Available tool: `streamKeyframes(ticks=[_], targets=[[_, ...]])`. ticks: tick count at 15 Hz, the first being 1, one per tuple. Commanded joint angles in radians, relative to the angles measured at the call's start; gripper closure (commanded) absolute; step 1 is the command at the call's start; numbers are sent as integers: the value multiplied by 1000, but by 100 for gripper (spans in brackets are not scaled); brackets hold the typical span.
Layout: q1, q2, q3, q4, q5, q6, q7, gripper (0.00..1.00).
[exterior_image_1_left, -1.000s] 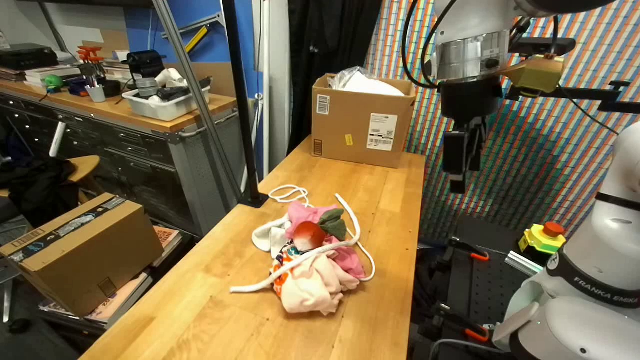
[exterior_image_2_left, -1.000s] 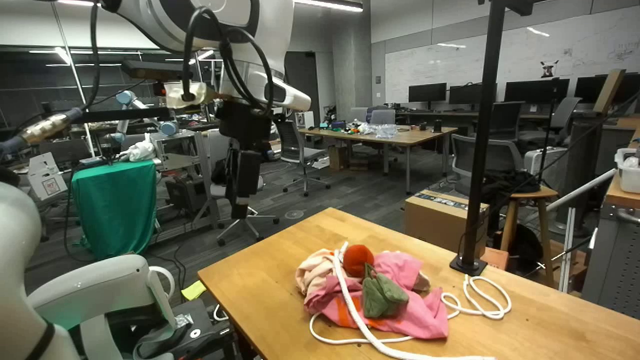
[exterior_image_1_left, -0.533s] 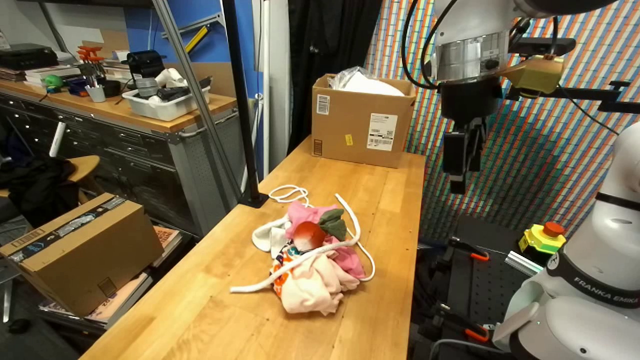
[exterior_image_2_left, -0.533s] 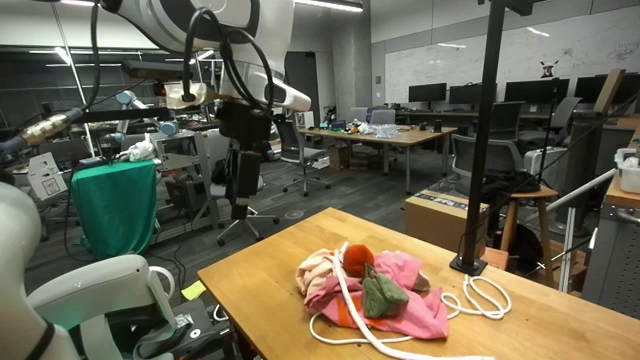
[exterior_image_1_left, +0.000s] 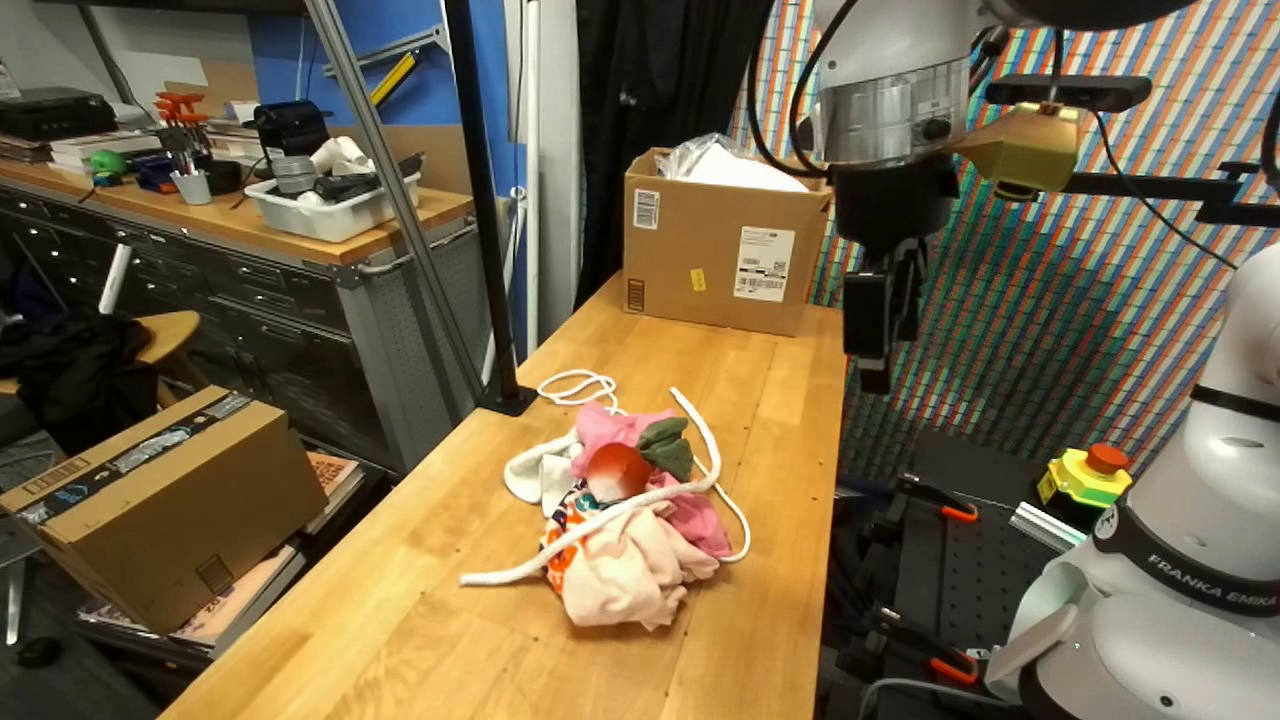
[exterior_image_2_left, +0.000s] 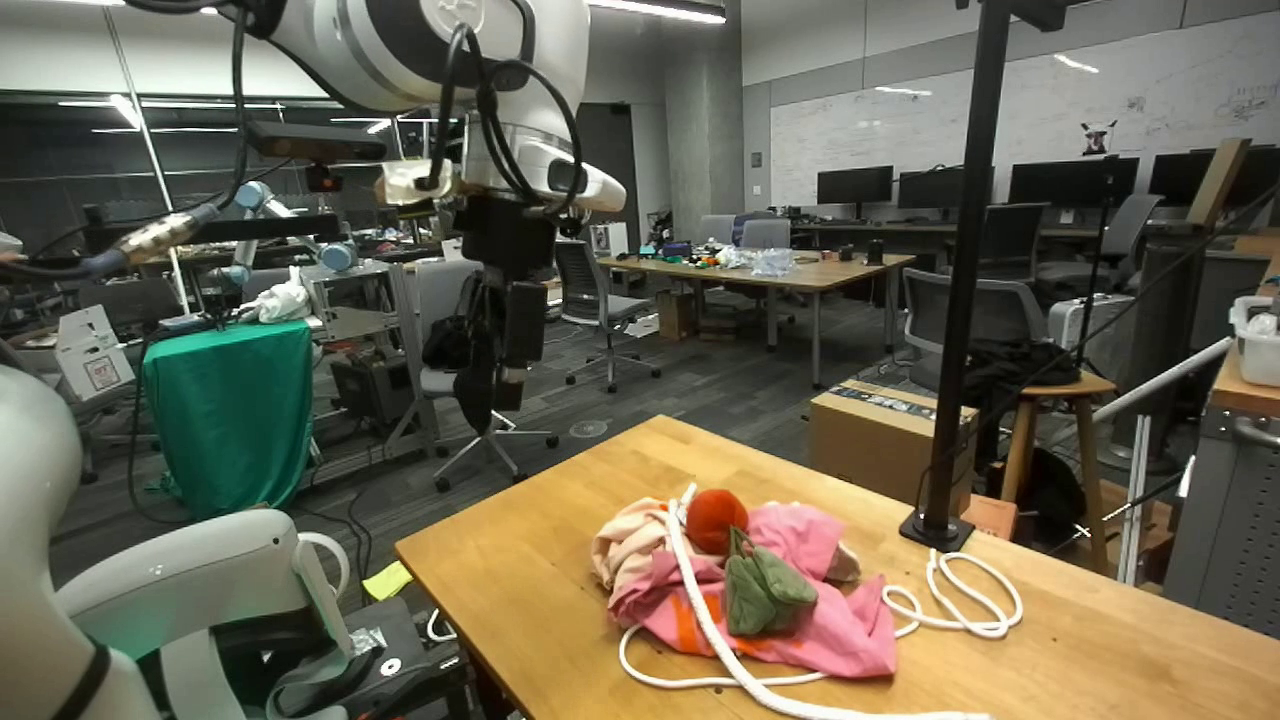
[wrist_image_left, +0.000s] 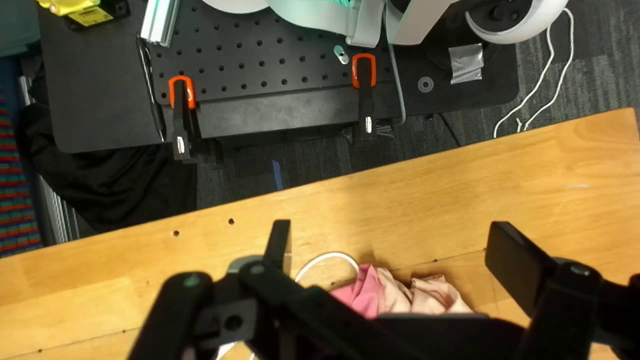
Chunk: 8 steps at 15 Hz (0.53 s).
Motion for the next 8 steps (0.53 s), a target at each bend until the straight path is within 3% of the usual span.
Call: streamKeyframes(ticks=[1,8], targets=[[20,138,35,128,-35,40,28,0],[38,320,45,236,-122,272,20,0]])
